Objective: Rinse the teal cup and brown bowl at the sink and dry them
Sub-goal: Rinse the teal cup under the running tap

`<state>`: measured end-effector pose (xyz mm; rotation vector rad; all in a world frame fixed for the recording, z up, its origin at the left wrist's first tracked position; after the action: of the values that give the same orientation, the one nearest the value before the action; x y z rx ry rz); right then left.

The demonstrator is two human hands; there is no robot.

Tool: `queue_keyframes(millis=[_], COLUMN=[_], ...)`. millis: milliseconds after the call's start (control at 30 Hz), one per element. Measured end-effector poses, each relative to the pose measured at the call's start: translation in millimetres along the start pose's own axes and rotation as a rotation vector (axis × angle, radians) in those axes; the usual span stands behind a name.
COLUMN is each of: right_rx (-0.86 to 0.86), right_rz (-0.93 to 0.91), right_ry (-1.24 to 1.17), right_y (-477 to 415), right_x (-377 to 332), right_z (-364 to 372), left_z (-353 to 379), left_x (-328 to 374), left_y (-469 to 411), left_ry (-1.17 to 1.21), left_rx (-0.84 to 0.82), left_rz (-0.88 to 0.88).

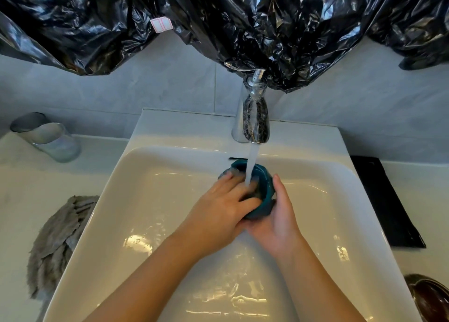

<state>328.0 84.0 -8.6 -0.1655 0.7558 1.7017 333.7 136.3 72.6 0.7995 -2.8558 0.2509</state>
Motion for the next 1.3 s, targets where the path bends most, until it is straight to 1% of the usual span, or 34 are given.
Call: queue_keyframes(millis=[33, 100, 167, 267, 333, 367, 433, 467, 500, 533, 600, 633, 667, 733, 800, 833, 900, 933, 1000, 1033, 1100, 1200, 1233, 1300], right_rx=[0.007, 0.023, 0.01, 0.004, 0.008, 0.006, -0.001, -0.016, -0.025, -0.02, 0.01, 0.024, 0.025, 0.03, 0.047, 0.049, 0.033, 0.027, 0.011, 0.009, 0.014, 0.004, 0.003, -0.005], right_rz=[0.007, -0.012, -0.032, -0.026, -0.034, -0.041, -0.056, -0.068, -0.076, -0.076, -0.045, -0.027, -0.021, -0.048, -0.093, -0.108, -0.097, -0.086, -0.074, -0.068, -0.06, -0.033, -0.032, -0.031], right_ry=[-0.004, 0.015, 0.023, 0.016, 0.013, 0.012, -0.012, -0.025, -0.024, -0.013, -0.002, 0.006, 0.013, 0.019, -0.002, -0.01, -0.009, -0.014, -0.027, -0.024, -0.015, -0.021, -0.018, -0.026], right_y=[1, 2, 2, 0, -1, -1, -2, -2, -2, -2, -3, -2, -1, 0, -1, -2, -2, -2, -1, -1, 0, 0, -1, -1], right_x=[-1, -5, -6, -2, 0, 2, 3, 1, -1, -3, -6, -7, -7, -10, -9, -8, -5, -6, -12, -14, -10, 3, 4, 2], right_z=[0, -2, 0, 1, 2, 3, 3, 5, 6, 4, 0, -3, -4, -3, -7, -7, -7, -6, -3, -2, 0, 5, 5, 5], left_z=[2, 5, 5, 3, -4, -6, -6, -2, 0, 1, 1, 2, 0, -3, -10, -12, -13, -14, -11, -10, -11, -13, -10, -10], left_x=[-3, -7, -7, -5, -3, -4, -11, -13, -10, -6, -4, -7, -10, -11, -2, 3, 10, 12, 11, 6, -2, -6, -6, -4], left_y=[0, -2, -5, -6, -3, -1, 0, 0, 0, 0, 1, 1, 0, -3, -6, -7, -6, -4, -1, 1, 0, -2, -1, 0], left_ry=[-0.098, -0.175, -0.166, -0.123, 0.027, 0.163, 0.456, 0.547, 0.569, 0.476, 0.113, -0.029, -0.086, -0.047, 0.086, 0.173, 0.311, 0.277, 0.107, 0.04, 0.017, 0.228, 0.242, 0.137], left_rx=[-0.005, -0.011, -0.041, -0.032, 0.034, 0.075, 0.063, 0.042, 0.005, -0.035, -0.043, -0.035, -0.033, -0.026, 0.042, 0.078, 0.064, 0.046, 0.016, 0.011, 0.032, 0.066, 0.07, 0.107], left_rz=[-0.013, -0.086, -0.146, -0.15, -0.158, -0.181, -0.251, -0.255, -0.203, -0.123, 0.004, 0.019, 0.001, -0.069, -0.122, -0.122, -0.095, -0.039, 0.11, 0.135, 0.061, -0.083, -0.075, -0.034])
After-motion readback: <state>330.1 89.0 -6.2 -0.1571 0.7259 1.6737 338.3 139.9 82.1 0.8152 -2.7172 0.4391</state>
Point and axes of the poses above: each hand's wrist, its own y-axis away from the middle knuckle, its own z-axis out of the palm, x = y × z, the point moved 10 cm from there along -y, towards the middle knuckle, and after that the axes turned 6 degrees about -x, right-handed, at the moved point
